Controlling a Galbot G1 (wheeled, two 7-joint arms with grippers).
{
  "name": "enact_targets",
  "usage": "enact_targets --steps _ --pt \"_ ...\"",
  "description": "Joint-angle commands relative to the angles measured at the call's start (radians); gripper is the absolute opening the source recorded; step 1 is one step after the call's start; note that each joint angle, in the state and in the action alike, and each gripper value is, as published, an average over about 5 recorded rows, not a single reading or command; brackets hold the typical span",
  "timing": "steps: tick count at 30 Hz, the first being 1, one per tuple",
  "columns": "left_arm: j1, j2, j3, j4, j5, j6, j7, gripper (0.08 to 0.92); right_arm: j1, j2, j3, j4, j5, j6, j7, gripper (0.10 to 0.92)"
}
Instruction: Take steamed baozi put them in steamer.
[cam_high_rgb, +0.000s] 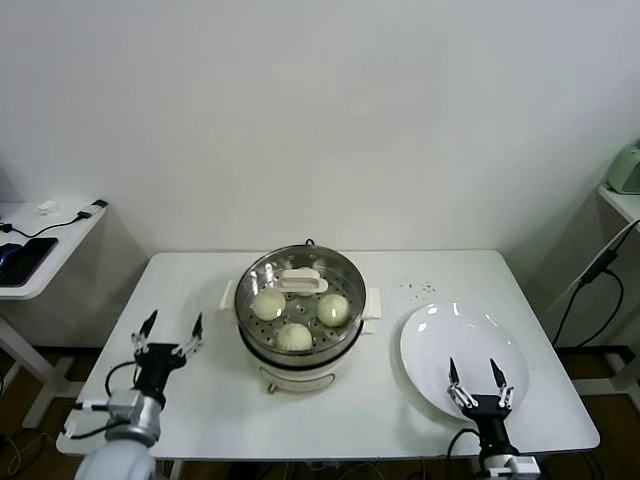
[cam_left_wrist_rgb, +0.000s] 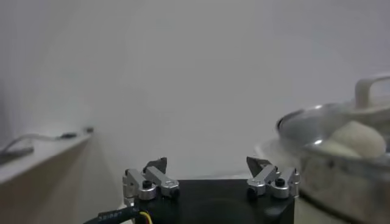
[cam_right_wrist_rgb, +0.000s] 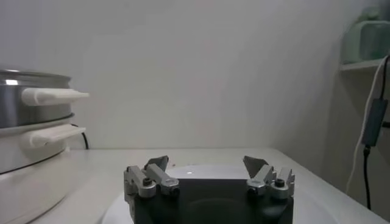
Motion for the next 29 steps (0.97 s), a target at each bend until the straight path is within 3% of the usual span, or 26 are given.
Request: enact_targets --steps 1,29 --pt "0.069 0.013 0.003 0.194 -0.103 -0.220 -0.006 0.823 0.002 -0.005 -0.001 -0.004 0.022 0.004 0.000 0.823" --pt "0.082 -0.016 0.051 0.175 -0.063 -0.250 -0.008 0.823 0.000 -0.004 -0.014 -0.001 0.028 -0.016 -0.003 0.823"
